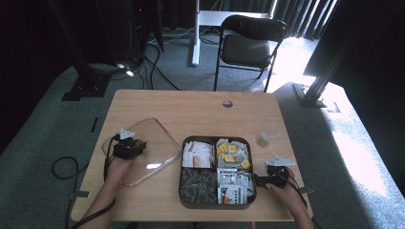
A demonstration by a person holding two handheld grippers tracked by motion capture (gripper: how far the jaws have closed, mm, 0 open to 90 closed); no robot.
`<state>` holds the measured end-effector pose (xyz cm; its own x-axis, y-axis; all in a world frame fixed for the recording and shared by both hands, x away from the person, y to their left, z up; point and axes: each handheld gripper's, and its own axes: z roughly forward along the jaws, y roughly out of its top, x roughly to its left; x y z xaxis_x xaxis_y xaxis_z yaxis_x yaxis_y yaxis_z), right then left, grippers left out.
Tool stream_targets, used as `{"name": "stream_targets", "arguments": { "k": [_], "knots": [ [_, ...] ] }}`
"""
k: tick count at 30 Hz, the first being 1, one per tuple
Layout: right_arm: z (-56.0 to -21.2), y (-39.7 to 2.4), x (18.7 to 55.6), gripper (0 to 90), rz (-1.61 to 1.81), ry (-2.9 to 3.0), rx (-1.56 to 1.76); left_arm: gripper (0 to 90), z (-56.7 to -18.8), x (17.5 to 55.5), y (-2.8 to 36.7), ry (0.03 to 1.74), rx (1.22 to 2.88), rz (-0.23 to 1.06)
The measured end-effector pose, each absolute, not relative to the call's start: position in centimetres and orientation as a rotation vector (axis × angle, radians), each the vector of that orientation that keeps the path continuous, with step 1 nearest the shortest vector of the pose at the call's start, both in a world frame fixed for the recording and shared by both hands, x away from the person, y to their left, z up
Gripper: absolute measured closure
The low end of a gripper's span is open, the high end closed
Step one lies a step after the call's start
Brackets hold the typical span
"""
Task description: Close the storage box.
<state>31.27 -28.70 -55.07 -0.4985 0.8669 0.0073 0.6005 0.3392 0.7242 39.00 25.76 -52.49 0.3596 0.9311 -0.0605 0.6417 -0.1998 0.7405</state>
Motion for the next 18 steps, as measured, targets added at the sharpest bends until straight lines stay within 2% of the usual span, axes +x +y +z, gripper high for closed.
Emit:
{"name": "stream_targets", "arguments": {
  "k": [18],
  "knots": [
    [-55.1,-28.7,31.3,12.4,0.961,2.229,1.294,59.0,-48.2,38.4,25.8,1.286,1.916,0.561]
  ]
}}
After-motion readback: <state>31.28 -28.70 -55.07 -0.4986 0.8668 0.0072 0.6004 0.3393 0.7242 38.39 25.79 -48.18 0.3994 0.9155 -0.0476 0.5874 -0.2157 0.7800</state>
